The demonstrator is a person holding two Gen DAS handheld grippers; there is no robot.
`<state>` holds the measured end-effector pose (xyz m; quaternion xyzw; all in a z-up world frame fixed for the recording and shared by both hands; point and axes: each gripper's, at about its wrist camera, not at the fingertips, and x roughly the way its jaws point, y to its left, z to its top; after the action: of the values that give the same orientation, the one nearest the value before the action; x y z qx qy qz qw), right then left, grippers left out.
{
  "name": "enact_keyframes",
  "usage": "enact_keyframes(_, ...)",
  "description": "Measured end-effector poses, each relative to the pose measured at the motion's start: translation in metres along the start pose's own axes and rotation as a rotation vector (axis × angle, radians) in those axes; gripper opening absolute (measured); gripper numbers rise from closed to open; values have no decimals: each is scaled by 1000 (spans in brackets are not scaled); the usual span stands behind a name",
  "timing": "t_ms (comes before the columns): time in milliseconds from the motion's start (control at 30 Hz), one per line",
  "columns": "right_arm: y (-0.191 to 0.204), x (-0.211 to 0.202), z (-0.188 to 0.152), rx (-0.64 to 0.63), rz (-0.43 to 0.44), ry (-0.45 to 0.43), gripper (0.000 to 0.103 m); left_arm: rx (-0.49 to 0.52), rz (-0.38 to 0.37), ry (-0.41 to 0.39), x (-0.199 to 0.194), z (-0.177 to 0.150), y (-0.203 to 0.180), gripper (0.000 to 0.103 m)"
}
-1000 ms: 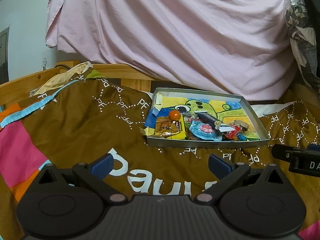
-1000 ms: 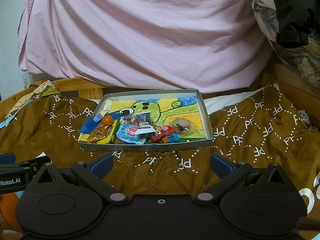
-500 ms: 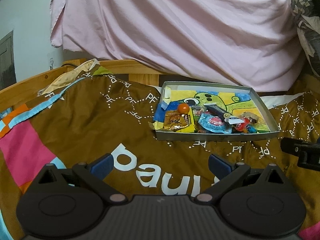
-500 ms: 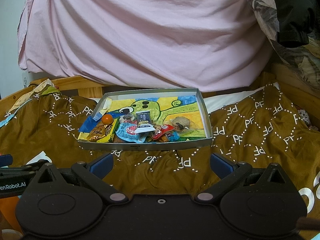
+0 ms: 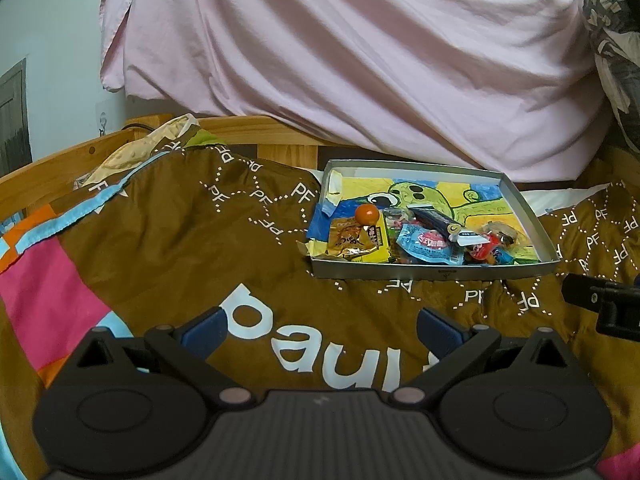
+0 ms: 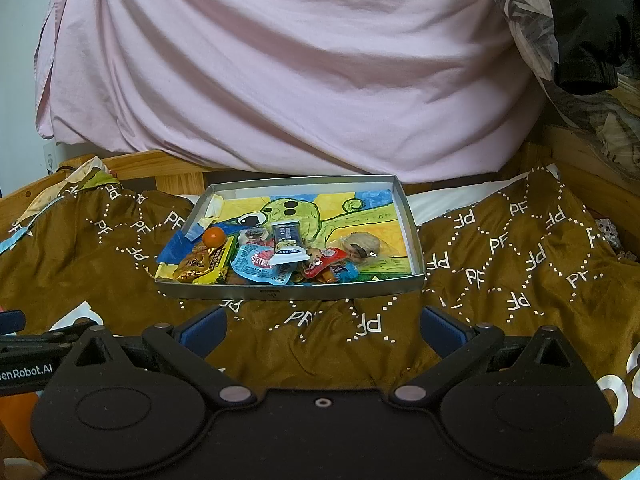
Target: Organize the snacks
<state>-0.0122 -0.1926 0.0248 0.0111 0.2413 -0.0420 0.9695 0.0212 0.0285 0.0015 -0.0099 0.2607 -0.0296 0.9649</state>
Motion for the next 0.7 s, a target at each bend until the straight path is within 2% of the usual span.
enact_keyframes(700, 0, 0, -1, -1, -2, 3, 102, 12, -21, -3, -1, -1, -2, 103)
